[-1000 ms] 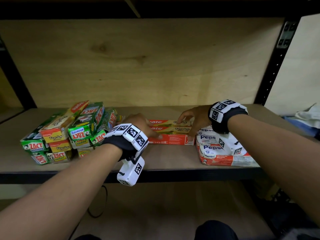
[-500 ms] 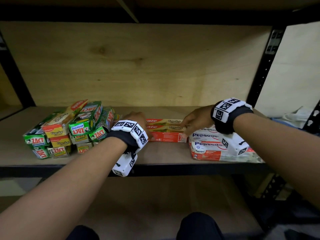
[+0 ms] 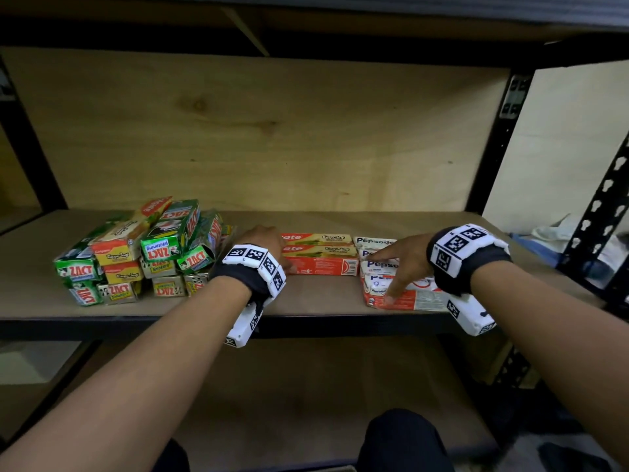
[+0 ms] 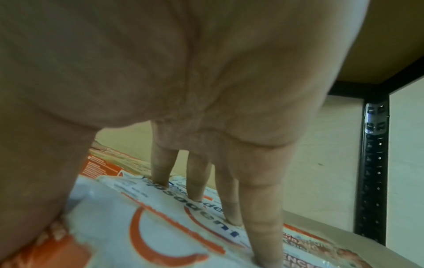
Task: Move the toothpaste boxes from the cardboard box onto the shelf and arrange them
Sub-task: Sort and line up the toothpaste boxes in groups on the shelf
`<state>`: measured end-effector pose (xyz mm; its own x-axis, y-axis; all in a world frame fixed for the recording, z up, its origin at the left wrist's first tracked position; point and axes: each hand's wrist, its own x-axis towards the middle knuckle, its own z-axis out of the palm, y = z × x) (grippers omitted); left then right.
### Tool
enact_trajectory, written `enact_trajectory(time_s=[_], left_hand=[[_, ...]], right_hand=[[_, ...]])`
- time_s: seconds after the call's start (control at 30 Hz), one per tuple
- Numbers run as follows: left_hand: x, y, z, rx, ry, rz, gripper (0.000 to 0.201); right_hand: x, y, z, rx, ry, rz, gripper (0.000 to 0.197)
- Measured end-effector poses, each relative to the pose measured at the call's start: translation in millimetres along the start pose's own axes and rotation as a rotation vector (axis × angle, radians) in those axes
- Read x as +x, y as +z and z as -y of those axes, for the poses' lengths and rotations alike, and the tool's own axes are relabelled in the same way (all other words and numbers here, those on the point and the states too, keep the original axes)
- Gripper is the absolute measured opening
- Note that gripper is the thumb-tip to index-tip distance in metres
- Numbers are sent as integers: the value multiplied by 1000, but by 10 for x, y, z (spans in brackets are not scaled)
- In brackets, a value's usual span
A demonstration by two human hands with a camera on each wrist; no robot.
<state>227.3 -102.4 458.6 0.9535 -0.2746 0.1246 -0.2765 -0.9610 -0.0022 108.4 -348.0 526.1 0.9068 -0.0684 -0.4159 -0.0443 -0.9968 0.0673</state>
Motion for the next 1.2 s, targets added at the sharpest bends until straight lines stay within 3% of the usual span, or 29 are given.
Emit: enact_trajectory(time_s=[0.23, 0.33, 0.43, 0.53, 0.7, 0.9, 1.1, 1.2], left_hand=[[-42, -36, 4, -40, -2, 49, 44], [-133, -97, 44, -117, -6, 72, 25], [-204, -240, 173, -185, 24, 57, 26], [-347, -438, 302, -170, 34, 23, 40], [-559, -771, 607, -244, 47, -116, 22], [-766, -1125, 1068, -300, -2, -218, 20], [-992, -1260, 1634, -304, -66, -226, 19], [-1105, -1219, 1914, -334, -124, -208, 20]], right_hand=[[58, -25, -8, -11, 6, 38, 102], [40, -79, 57, -60, 1, 48, 100], [30, -131, 164, -94, -50, 2, 90], [41, -185, 311, -74, -114, -128, 69], [10, -317, 701, -52, -203, -219, 49], [-17, -507, 1326, -36, -312, -316, 41], [-39, -641, 2005, 35, -458, -445, 30], [-26, -640, 2370, 50, -520, -502, 36]])
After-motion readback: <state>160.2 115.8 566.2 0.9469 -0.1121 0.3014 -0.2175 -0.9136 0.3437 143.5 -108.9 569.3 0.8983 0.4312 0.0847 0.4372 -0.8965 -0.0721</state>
